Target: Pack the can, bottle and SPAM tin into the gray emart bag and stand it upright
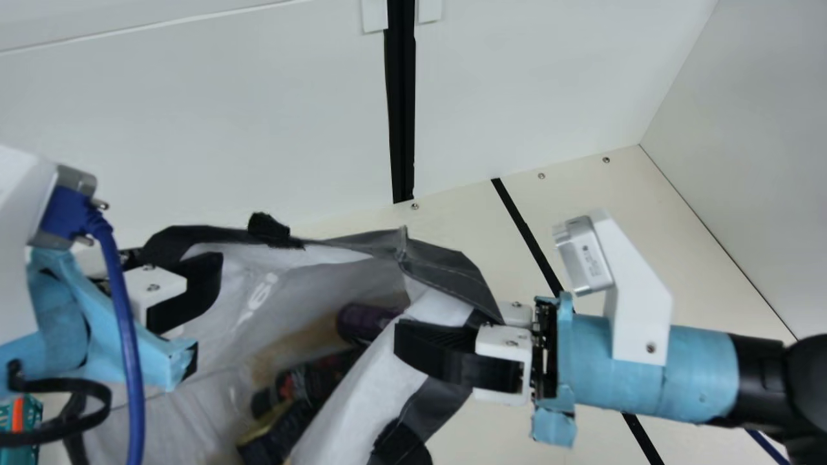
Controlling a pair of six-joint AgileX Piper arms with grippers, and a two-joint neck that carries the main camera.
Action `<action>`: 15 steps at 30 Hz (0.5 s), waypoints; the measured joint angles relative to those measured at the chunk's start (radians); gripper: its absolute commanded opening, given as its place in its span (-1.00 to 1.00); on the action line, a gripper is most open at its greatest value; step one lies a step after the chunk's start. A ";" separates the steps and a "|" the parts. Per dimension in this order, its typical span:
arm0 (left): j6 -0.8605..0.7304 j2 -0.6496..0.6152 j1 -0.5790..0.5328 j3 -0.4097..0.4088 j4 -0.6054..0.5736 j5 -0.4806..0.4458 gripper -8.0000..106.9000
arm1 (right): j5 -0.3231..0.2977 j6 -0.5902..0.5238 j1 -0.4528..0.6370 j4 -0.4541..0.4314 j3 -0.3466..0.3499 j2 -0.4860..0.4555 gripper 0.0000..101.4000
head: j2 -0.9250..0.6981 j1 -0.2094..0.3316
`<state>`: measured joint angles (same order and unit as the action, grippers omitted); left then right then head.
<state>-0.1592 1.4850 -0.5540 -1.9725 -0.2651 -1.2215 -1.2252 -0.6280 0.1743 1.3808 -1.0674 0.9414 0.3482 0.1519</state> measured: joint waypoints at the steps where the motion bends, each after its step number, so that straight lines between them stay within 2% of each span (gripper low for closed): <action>1: -0.007 -0.002 -0.007 -0.008 0.000 0.000 -1.00 | 0.000 0.020 0.003 -0.001 -0.015 -0.009 -1.00 | 0.000 0.000; 10: -0.039 -0.023 -0.062 -0.008 -0.007 0.002 -1.00 | -0.008 0.183 0.018 -0.063 -0.145 -0.058 -1.00 | -0.002 0.000; 15: -0.045 -0.030 -0.088 0.021 -0.036 0.002 -1.00 | -0.004 0.275 -0.004 -0.147 -0.199 -0.079 -1.00 | 0.000 0.000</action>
<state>-0.2043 1.4555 -0.6419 -1.9517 -0.3011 -1.2195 -1.2289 -0.3525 0.1702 1.2338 -1.2663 0.8624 0.3482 0.1519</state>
